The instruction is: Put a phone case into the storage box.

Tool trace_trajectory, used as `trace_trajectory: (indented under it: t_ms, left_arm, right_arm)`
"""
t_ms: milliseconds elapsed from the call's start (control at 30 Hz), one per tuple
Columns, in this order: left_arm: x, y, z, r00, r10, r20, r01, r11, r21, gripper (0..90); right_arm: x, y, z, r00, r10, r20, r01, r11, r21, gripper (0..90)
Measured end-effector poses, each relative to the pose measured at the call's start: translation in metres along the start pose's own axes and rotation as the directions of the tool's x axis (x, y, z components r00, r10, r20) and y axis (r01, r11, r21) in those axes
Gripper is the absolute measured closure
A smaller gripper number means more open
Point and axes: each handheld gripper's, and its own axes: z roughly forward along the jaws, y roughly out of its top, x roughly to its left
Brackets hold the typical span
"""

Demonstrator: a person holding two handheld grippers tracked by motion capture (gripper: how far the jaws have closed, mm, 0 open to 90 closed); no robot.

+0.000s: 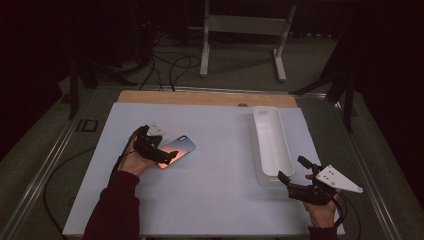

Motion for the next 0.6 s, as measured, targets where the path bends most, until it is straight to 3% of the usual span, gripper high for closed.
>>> trace_trajectory:
  t_ms: [200, 533, 600]
  left_arm:
    - [0.001, -0.002, 0.010, 0.9995, 0.005, 0.032, -0.006, 0.9994, 0.033, 0.0]
    - [0.002, -0.002, 0.027, 0.9990, 0.010, 0.044, -0.014, 0.9950, 0.099, 1.2]
    - [0.003, -0.001, 0.031, 0.9976, 0.018, 0.067, -0.026, 0.9930, 0.116, 1.1]
  right_arm:
    - [-0.001, 0.000, 0.000, 1.0000, 0.001, 0.000, -0.001, 1.000, 0.000, 9.9]
    - [-0.002, -0.001, 0.000, 1.0000, 0.003, 0.004, -0.003, 1.000, -0.001, 9.9]
    - [-0.001, -0.001, 0.000, 1.0000, 0.002, 0.003, -0.002, 1.000, -0.003, 9.9]
